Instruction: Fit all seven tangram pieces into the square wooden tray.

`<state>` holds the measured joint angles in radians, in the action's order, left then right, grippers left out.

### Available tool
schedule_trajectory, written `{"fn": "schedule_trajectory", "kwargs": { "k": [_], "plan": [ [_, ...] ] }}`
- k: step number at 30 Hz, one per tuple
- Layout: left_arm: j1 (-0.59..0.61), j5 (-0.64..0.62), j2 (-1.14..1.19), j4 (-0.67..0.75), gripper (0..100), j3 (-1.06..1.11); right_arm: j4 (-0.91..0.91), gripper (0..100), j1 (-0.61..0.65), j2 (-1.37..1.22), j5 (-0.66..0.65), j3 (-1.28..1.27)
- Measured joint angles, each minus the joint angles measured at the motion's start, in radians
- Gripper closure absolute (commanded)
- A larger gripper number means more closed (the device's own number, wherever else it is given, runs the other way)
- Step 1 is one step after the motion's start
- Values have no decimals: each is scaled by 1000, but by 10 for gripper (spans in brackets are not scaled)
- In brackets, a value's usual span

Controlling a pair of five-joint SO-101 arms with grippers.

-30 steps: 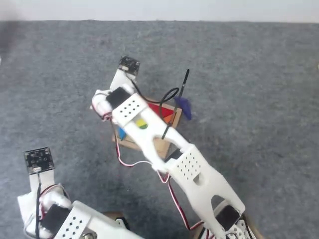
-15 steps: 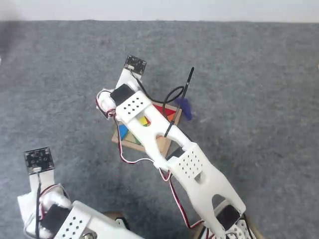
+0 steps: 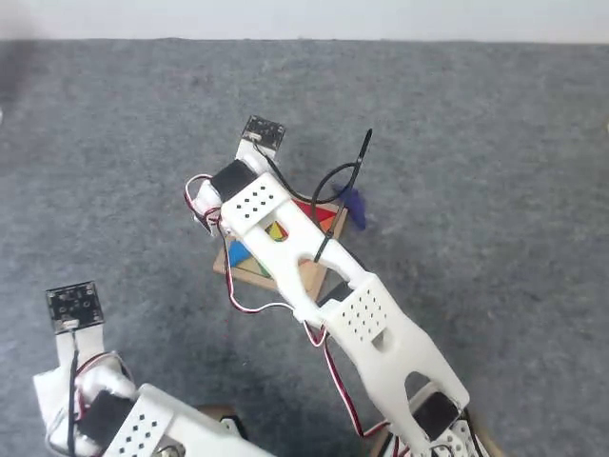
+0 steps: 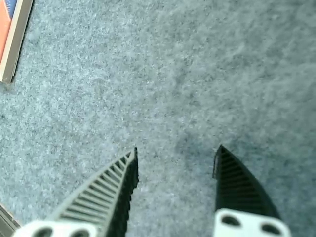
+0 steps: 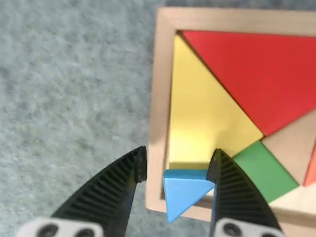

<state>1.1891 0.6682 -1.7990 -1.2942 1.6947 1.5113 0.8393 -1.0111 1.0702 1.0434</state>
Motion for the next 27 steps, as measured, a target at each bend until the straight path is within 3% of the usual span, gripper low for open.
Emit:
{"fn": "schedule_trajectory", "kwargs": {
  "k": [27],
  "plan": [
    [0,0,0,0,760,0,84,790,49,-21,0,26]
  ]
}}
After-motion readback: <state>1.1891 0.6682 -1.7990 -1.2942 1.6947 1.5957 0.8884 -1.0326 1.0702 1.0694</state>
